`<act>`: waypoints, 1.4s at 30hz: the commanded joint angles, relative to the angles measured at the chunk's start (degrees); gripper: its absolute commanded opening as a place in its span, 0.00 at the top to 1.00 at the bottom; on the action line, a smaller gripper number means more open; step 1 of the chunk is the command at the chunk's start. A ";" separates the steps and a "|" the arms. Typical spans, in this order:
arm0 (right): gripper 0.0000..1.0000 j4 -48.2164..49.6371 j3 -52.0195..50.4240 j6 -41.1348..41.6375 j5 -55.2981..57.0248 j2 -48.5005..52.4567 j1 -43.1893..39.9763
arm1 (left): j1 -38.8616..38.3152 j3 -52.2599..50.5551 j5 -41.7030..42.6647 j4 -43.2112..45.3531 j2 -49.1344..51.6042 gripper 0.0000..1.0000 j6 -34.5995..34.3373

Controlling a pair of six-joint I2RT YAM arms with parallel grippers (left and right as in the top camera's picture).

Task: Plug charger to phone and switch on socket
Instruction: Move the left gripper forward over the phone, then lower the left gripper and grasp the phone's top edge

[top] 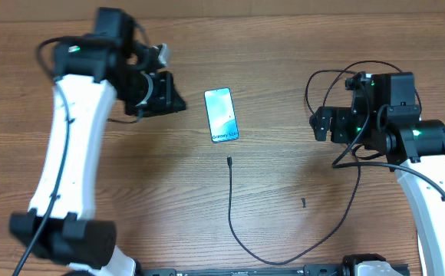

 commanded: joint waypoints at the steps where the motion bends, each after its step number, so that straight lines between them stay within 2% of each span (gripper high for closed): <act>1: 0.00 0.55 1.38 0.09 0.04 -0.20 -0.44 | -4.22 -0.24 -6.86 1.62 3.63 0.40 -5.46; 2: 0.00 0.57 1.38 0.09 0.04 -0.20 -0.44 | -5.53 -0.24 -7.93 2.80 5.01 0.18 -6.08; 3: 0.00 0.55 1.38 0.09 0.04 -0.20 -0.44 | -6.86 -0.24 -9.14 3.98 6.43 0.04 -7.02; 4: 0.00 0.55 1.36 0.09 0.04 -0.20 -0.44 | -8.02 -0.24 -9.97 4.87 7.67 0.00 -7.89; 12: 0.00 0.55 1.33 0.09 0.02 -0.20 -0.44 | -15.72 -0.24 -17.53 11.67 19.12 0.00 -13.88; 22: 0.00 0.52 1.33 0.09 0.04 -0.20 -0.44 | -17.59 -0.24 -27.69 20.44 26.80 0.00 -21.79; 32: 0.00 0.52 1.33 0.09 0.04 -0.20 -0.44 | -17.62 -0.24 -27.91 28.39 32.41 0.00 -24.13; 37: 0.00 0.52 1.33 0.09 0.04 -0.20 -0.44 | -17.59 -0.26 -29.44 28.52 34.01 0.00 -24.68; 42: 0.00 0.52 1.33 0.09 0.04 -0.20 -0.44 | -17.62 -0.26 -30.45 28.02 35.28 0.05 -24.61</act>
